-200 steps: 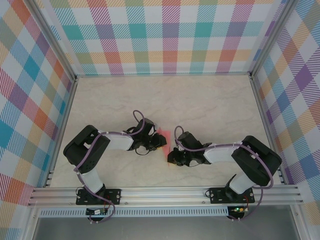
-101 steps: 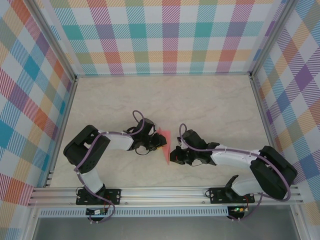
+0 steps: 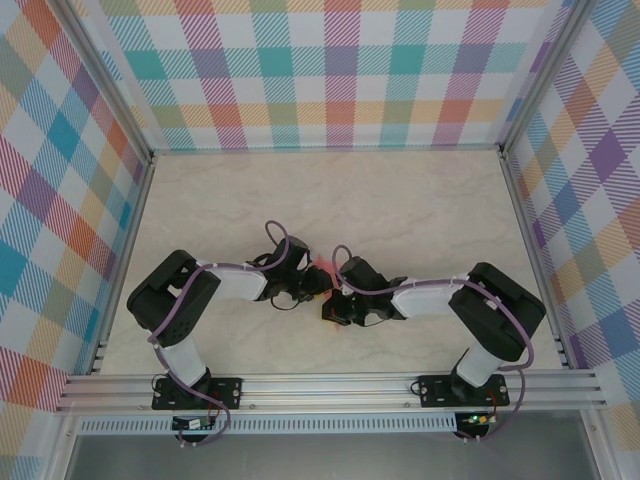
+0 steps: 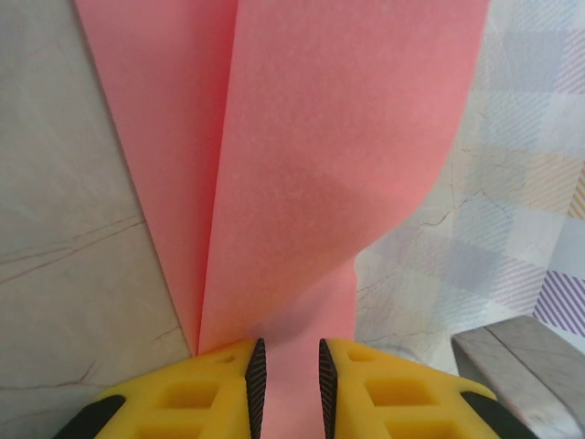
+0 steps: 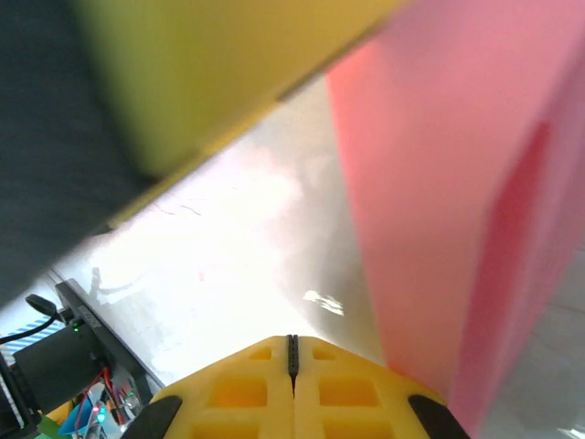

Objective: Fold a paper plane with a square sheet of paper (pick it up from the middle)
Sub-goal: Fold the wing for the fifth time at the center of the table.

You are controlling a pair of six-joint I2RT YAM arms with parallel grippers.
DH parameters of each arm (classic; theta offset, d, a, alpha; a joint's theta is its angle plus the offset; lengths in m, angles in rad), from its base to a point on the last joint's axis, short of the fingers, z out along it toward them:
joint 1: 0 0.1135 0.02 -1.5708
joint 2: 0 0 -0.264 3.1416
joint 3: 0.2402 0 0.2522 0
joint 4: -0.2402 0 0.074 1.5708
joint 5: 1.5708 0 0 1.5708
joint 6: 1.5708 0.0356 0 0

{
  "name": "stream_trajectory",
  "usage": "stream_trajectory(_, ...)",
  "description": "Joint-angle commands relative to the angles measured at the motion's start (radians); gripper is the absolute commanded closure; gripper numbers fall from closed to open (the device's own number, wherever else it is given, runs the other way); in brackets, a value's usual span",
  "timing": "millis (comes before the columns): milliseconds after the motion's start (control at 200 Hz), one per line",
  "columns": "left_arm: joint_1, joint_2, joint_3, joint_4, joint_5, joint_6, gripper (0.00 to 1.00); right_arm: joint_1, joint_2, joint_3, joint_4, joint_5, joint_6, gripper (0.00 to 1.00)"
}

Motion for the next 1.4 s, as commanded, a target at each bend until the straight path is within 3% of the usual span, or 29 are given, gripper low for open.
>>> stream_trajectory(0, -0.01, 0.041, -0.017, -0.113, -0.042, 0.002, 0.75, -0.002, -0.003, -0.046, 0.035, 0.015, 0.013, 0.99)
stream_trajectory(775, -0.01, 0.044, -0.007, -0.114, -0.043, 0.003, 0.75, 0.001, -0.081, -0.271, 0.186, -0.087, 0.073, 0.93)
stream_trajectory(1095, -0.01, 0.039, -0.014, -0.106, -0.041, -0.004, 0.75, 0.0, -0.243, -0.148, 0.063, -0.021, 0.017, 0.93)
stream_trajectory(1395, -0.01, 0.033, -0.017, -0.102, -0.037, -0.015, 0.75, -0.017, -0.115, -0.041, 0.104, 0.054, 0.037, 0.93)
